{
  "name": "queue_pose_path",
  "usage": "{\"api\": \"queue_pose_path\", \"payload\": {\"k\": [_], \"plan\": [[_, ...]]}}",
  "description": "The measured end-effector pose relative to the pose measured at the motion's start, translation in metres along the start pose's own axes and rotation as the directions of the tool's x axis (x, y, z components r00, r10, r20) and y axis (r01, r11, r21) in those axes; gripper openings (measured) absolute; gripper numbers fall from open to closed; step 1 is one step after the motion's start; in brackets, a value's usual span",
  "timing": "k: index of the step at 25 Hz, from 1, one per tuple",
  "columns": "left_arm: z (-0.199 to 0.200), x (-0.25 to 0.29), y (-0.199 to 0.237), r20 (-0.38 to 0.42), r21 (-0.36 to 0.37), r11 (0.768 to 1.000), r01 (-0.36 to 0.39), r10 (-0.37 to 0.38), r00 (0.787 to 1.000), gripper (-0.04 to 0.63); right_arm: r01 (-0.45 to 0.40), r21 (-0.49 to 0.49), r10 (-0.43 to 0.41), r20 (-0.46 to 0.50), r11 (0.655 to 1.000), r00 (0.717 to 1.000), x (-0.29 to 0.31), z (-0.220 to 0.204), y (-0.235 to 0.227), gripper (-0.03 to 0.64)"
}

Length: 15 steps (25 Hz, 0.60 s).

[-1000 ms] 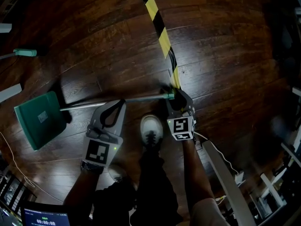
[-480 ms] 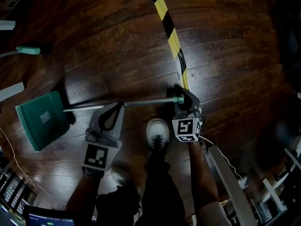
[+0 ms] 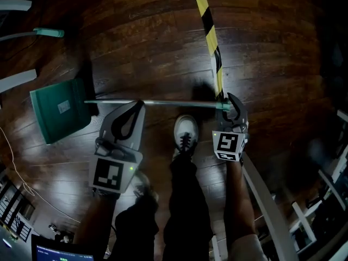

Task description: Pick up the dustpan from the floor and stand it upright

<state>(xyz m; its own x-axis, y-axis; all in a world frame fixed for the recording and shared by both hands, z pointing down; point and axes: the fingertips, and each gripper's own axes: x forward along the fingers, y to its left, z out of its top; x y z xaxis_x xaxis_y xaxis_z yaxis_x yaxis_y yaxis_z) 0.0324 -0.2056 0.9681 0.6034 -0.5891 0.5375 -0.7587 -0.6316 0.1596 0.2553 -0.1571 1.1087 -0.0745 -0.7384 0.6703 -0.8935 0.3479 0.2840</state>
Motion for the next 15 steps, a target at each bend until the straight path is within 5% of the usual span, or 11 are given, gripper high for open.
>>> {"api": "queue_pose_path", "payload": {"k": [15], "plan": [[0.125, -0.09, 0.039, 0.037, -0.091, 0.992, -0.087, 0.091, 0.995, 0.0, 0.104, -0.261, -0.094, 0.048, 0.96, 0.994, -0.103, 0.189, -0.091, 0.094]]}}
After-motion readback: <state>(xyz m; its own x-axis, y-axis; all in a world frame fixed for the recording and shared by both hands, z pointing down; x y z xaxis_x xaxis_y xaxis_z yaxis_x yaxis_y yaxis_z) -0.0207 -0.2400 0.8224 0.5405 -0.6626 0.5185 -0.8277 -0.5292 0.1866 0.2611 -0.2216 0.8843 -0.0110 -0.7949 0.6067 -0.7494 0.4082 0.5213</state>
